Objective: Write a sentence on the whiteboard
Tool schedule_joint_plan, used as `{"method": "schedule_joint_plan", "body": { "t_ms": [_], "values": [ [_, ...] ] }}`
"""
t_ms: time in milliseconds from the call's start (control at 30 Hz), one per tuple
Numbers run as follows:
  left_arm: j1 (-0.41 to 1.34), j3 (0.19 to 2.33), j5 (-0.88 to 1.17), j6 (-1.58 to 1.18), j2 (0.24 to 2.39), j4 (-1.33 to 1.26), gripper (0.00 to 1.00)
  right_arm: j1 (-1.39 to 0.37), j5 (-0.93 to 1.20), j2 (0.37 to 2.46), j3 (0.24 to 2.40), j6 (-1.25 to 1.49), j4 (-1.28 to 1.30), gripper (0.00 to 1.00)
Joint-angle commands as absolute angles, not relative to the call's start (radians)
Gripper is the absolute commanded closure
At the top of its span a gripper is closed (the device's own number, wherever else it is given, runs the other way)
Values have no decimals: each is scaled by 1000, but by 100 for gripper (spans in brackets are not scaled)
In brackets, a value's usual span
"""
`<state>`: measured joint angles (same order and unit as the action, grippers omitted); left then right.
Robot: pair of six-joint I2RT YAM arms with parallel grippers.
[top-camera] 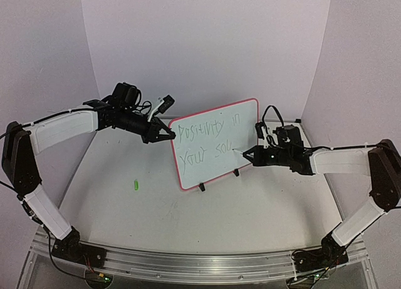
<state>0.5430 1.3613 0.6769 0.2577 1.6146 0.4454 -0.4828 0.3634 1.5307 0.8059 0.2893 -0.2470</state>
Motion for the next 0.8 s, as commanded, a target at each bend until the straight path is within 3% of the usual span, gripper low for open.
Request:
{"method": "schedule_joint_plan", "body": {
  "t_ms": [0,367,767],
  "values": [
    [555,1367,609,306,1627,538,100,-480,326,1506,811,287,-283,100],
    [555,1367,609,306,1626,537,100,-482,331,1367,782,299,-253,100],
    [555,1367,611,305,1630,539,100,-482,302,1419,851,265,-274,100]
  ]
}}
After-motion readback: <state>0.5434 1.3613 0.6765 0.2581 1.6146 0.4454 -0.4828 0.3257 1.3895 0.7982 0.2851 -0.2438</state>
